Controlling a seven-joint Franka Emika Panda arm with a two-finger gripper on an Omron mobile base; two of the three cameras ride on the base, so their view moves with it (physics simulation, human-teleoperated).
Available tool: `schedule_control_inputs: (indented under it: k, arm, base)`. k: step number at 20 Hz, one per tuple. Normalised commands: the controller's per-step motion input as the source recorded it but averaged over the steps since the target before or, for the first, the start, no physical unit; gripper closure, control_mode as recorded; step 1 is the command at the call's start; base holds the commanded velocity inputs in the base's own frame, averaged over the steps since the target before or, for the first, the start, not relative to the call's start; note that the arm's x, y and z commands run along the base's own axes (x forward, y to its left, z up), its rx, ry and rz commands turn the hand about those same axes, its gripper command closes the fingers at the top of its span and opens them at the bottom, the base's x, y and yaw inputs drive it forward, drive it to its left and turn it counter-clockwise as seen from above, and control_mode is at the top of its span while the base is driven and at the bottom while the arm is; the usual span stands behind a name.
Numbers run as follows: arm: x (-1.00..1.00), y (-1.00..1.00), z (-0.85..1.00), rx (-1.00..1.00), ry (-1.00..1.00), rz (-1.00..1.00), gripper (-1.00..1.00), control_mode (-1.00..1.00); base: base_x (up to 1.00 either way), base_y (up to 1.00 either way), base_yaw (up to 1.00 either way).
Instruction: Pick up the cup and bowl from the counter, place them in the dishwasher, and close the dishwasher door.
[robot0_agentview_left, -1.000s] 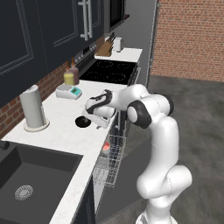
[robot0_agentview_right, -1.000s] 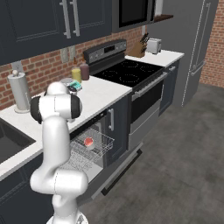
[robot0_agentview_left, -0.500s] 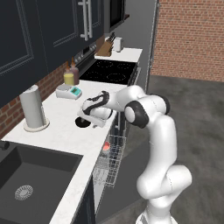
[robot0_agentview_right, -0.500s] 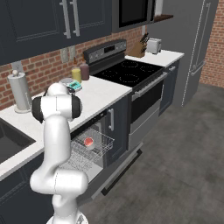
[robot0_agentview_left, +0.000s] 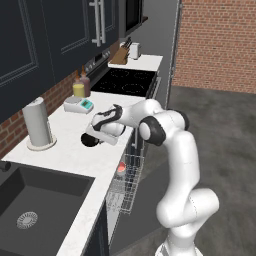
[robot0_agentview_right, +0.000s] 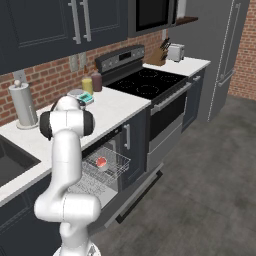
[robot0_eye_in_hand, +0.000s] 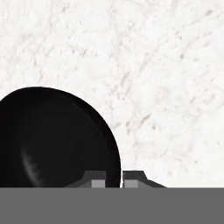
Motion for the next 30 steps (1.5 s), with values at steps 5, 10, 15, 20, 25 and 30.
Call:
schedule_control_inputs:
  k: [5, 10, 15, 20, 25, 30]
  arm:
    - [0.05, 0.0, -0.29, 0.0, 0.0, 0.06, 1.0, -1.0]
    - [-0.15, -0.4, -0.08, 0.0, 0.0, 0.02, 1.0, -1.0]
    - [-0.51, -0.85, -0.01, 0.0, -0.03, 0.0, 1.0, -1.0]
    - [-0.71, -1.0, -0.08, 0.0, -0.05, 0.0, 1.0, -1.0]
    - [-0.87, -1.0, -0.17, 0.01, -0.04, 0.0, 1.0, -1.0]
    - [-0.87, -0.97, -0.21, 0.06, -0.02, 0.0, 1.0, -1.0]
  base:
    - [0.0, 0.0, 0.0]
    - [0.0, 0.0, 0.0]
    - [0.0, 0.0, 0.0]
    - [0.0, 0.0, 0.0]
    - [0.0, 0.0, 0.0]
    - [0.0, 0.0, 0.0]
